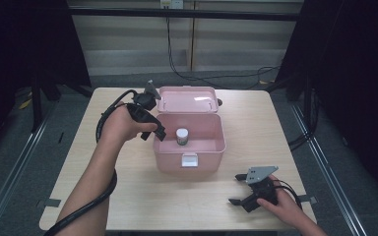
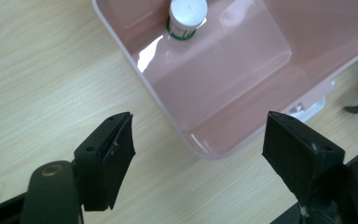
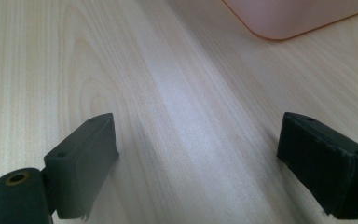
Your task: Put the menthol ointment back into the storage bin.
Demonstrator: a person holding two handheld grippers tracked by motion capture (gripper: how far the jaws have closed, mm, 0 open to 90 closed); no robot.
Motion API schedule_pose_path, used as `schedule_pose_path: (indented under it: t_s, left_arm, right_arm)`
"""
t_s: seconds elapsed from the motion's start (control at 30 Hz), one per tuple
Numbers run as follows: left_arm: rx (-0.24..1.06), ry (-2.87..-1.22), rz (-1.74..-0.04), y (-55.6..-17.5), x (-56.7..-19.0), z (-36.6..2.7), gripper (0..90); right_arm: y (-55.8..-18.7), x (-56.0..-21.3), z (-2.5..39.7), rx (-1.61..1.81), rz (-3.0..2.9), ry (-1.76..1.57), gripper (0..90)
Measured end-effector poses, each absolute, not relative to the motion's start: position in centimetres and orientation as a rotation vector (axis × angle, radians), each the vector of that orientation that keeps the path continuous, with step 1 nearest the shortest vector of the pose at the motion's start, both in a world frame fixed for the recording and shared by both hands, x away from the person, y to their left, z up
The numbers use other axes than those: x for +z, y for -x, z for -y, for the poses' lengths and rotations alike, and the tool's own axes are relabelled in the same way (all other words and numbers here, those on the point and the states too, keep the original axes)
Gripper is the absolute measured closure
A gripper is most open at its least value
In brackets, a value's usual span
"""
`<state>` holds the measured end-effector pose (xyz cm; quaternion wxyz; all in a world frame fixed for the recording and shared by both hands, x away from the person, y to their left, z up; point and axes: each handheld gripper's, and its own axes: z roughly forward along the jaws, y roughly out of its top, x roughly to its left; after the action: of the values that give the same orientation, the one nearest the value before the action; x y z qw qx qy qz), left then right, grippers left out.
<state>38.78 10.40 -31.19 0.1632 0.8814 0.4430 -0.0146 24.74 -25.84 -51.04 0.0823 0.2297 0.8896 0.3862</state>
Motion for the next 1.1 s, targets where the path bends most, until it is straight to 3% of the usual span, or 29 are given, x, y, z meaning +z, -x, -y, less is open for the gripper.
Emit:
schedule_pose_path:
  t_s: [1.1]
  left_arm:
    - [-0.076, -2.485, -1.247, -34.6, -37.1, -14.9, 24.2]
  right_arm:
    - [-24.7, -51.0, 25.8, 1.155, -2.659, -0.689, 11.2]
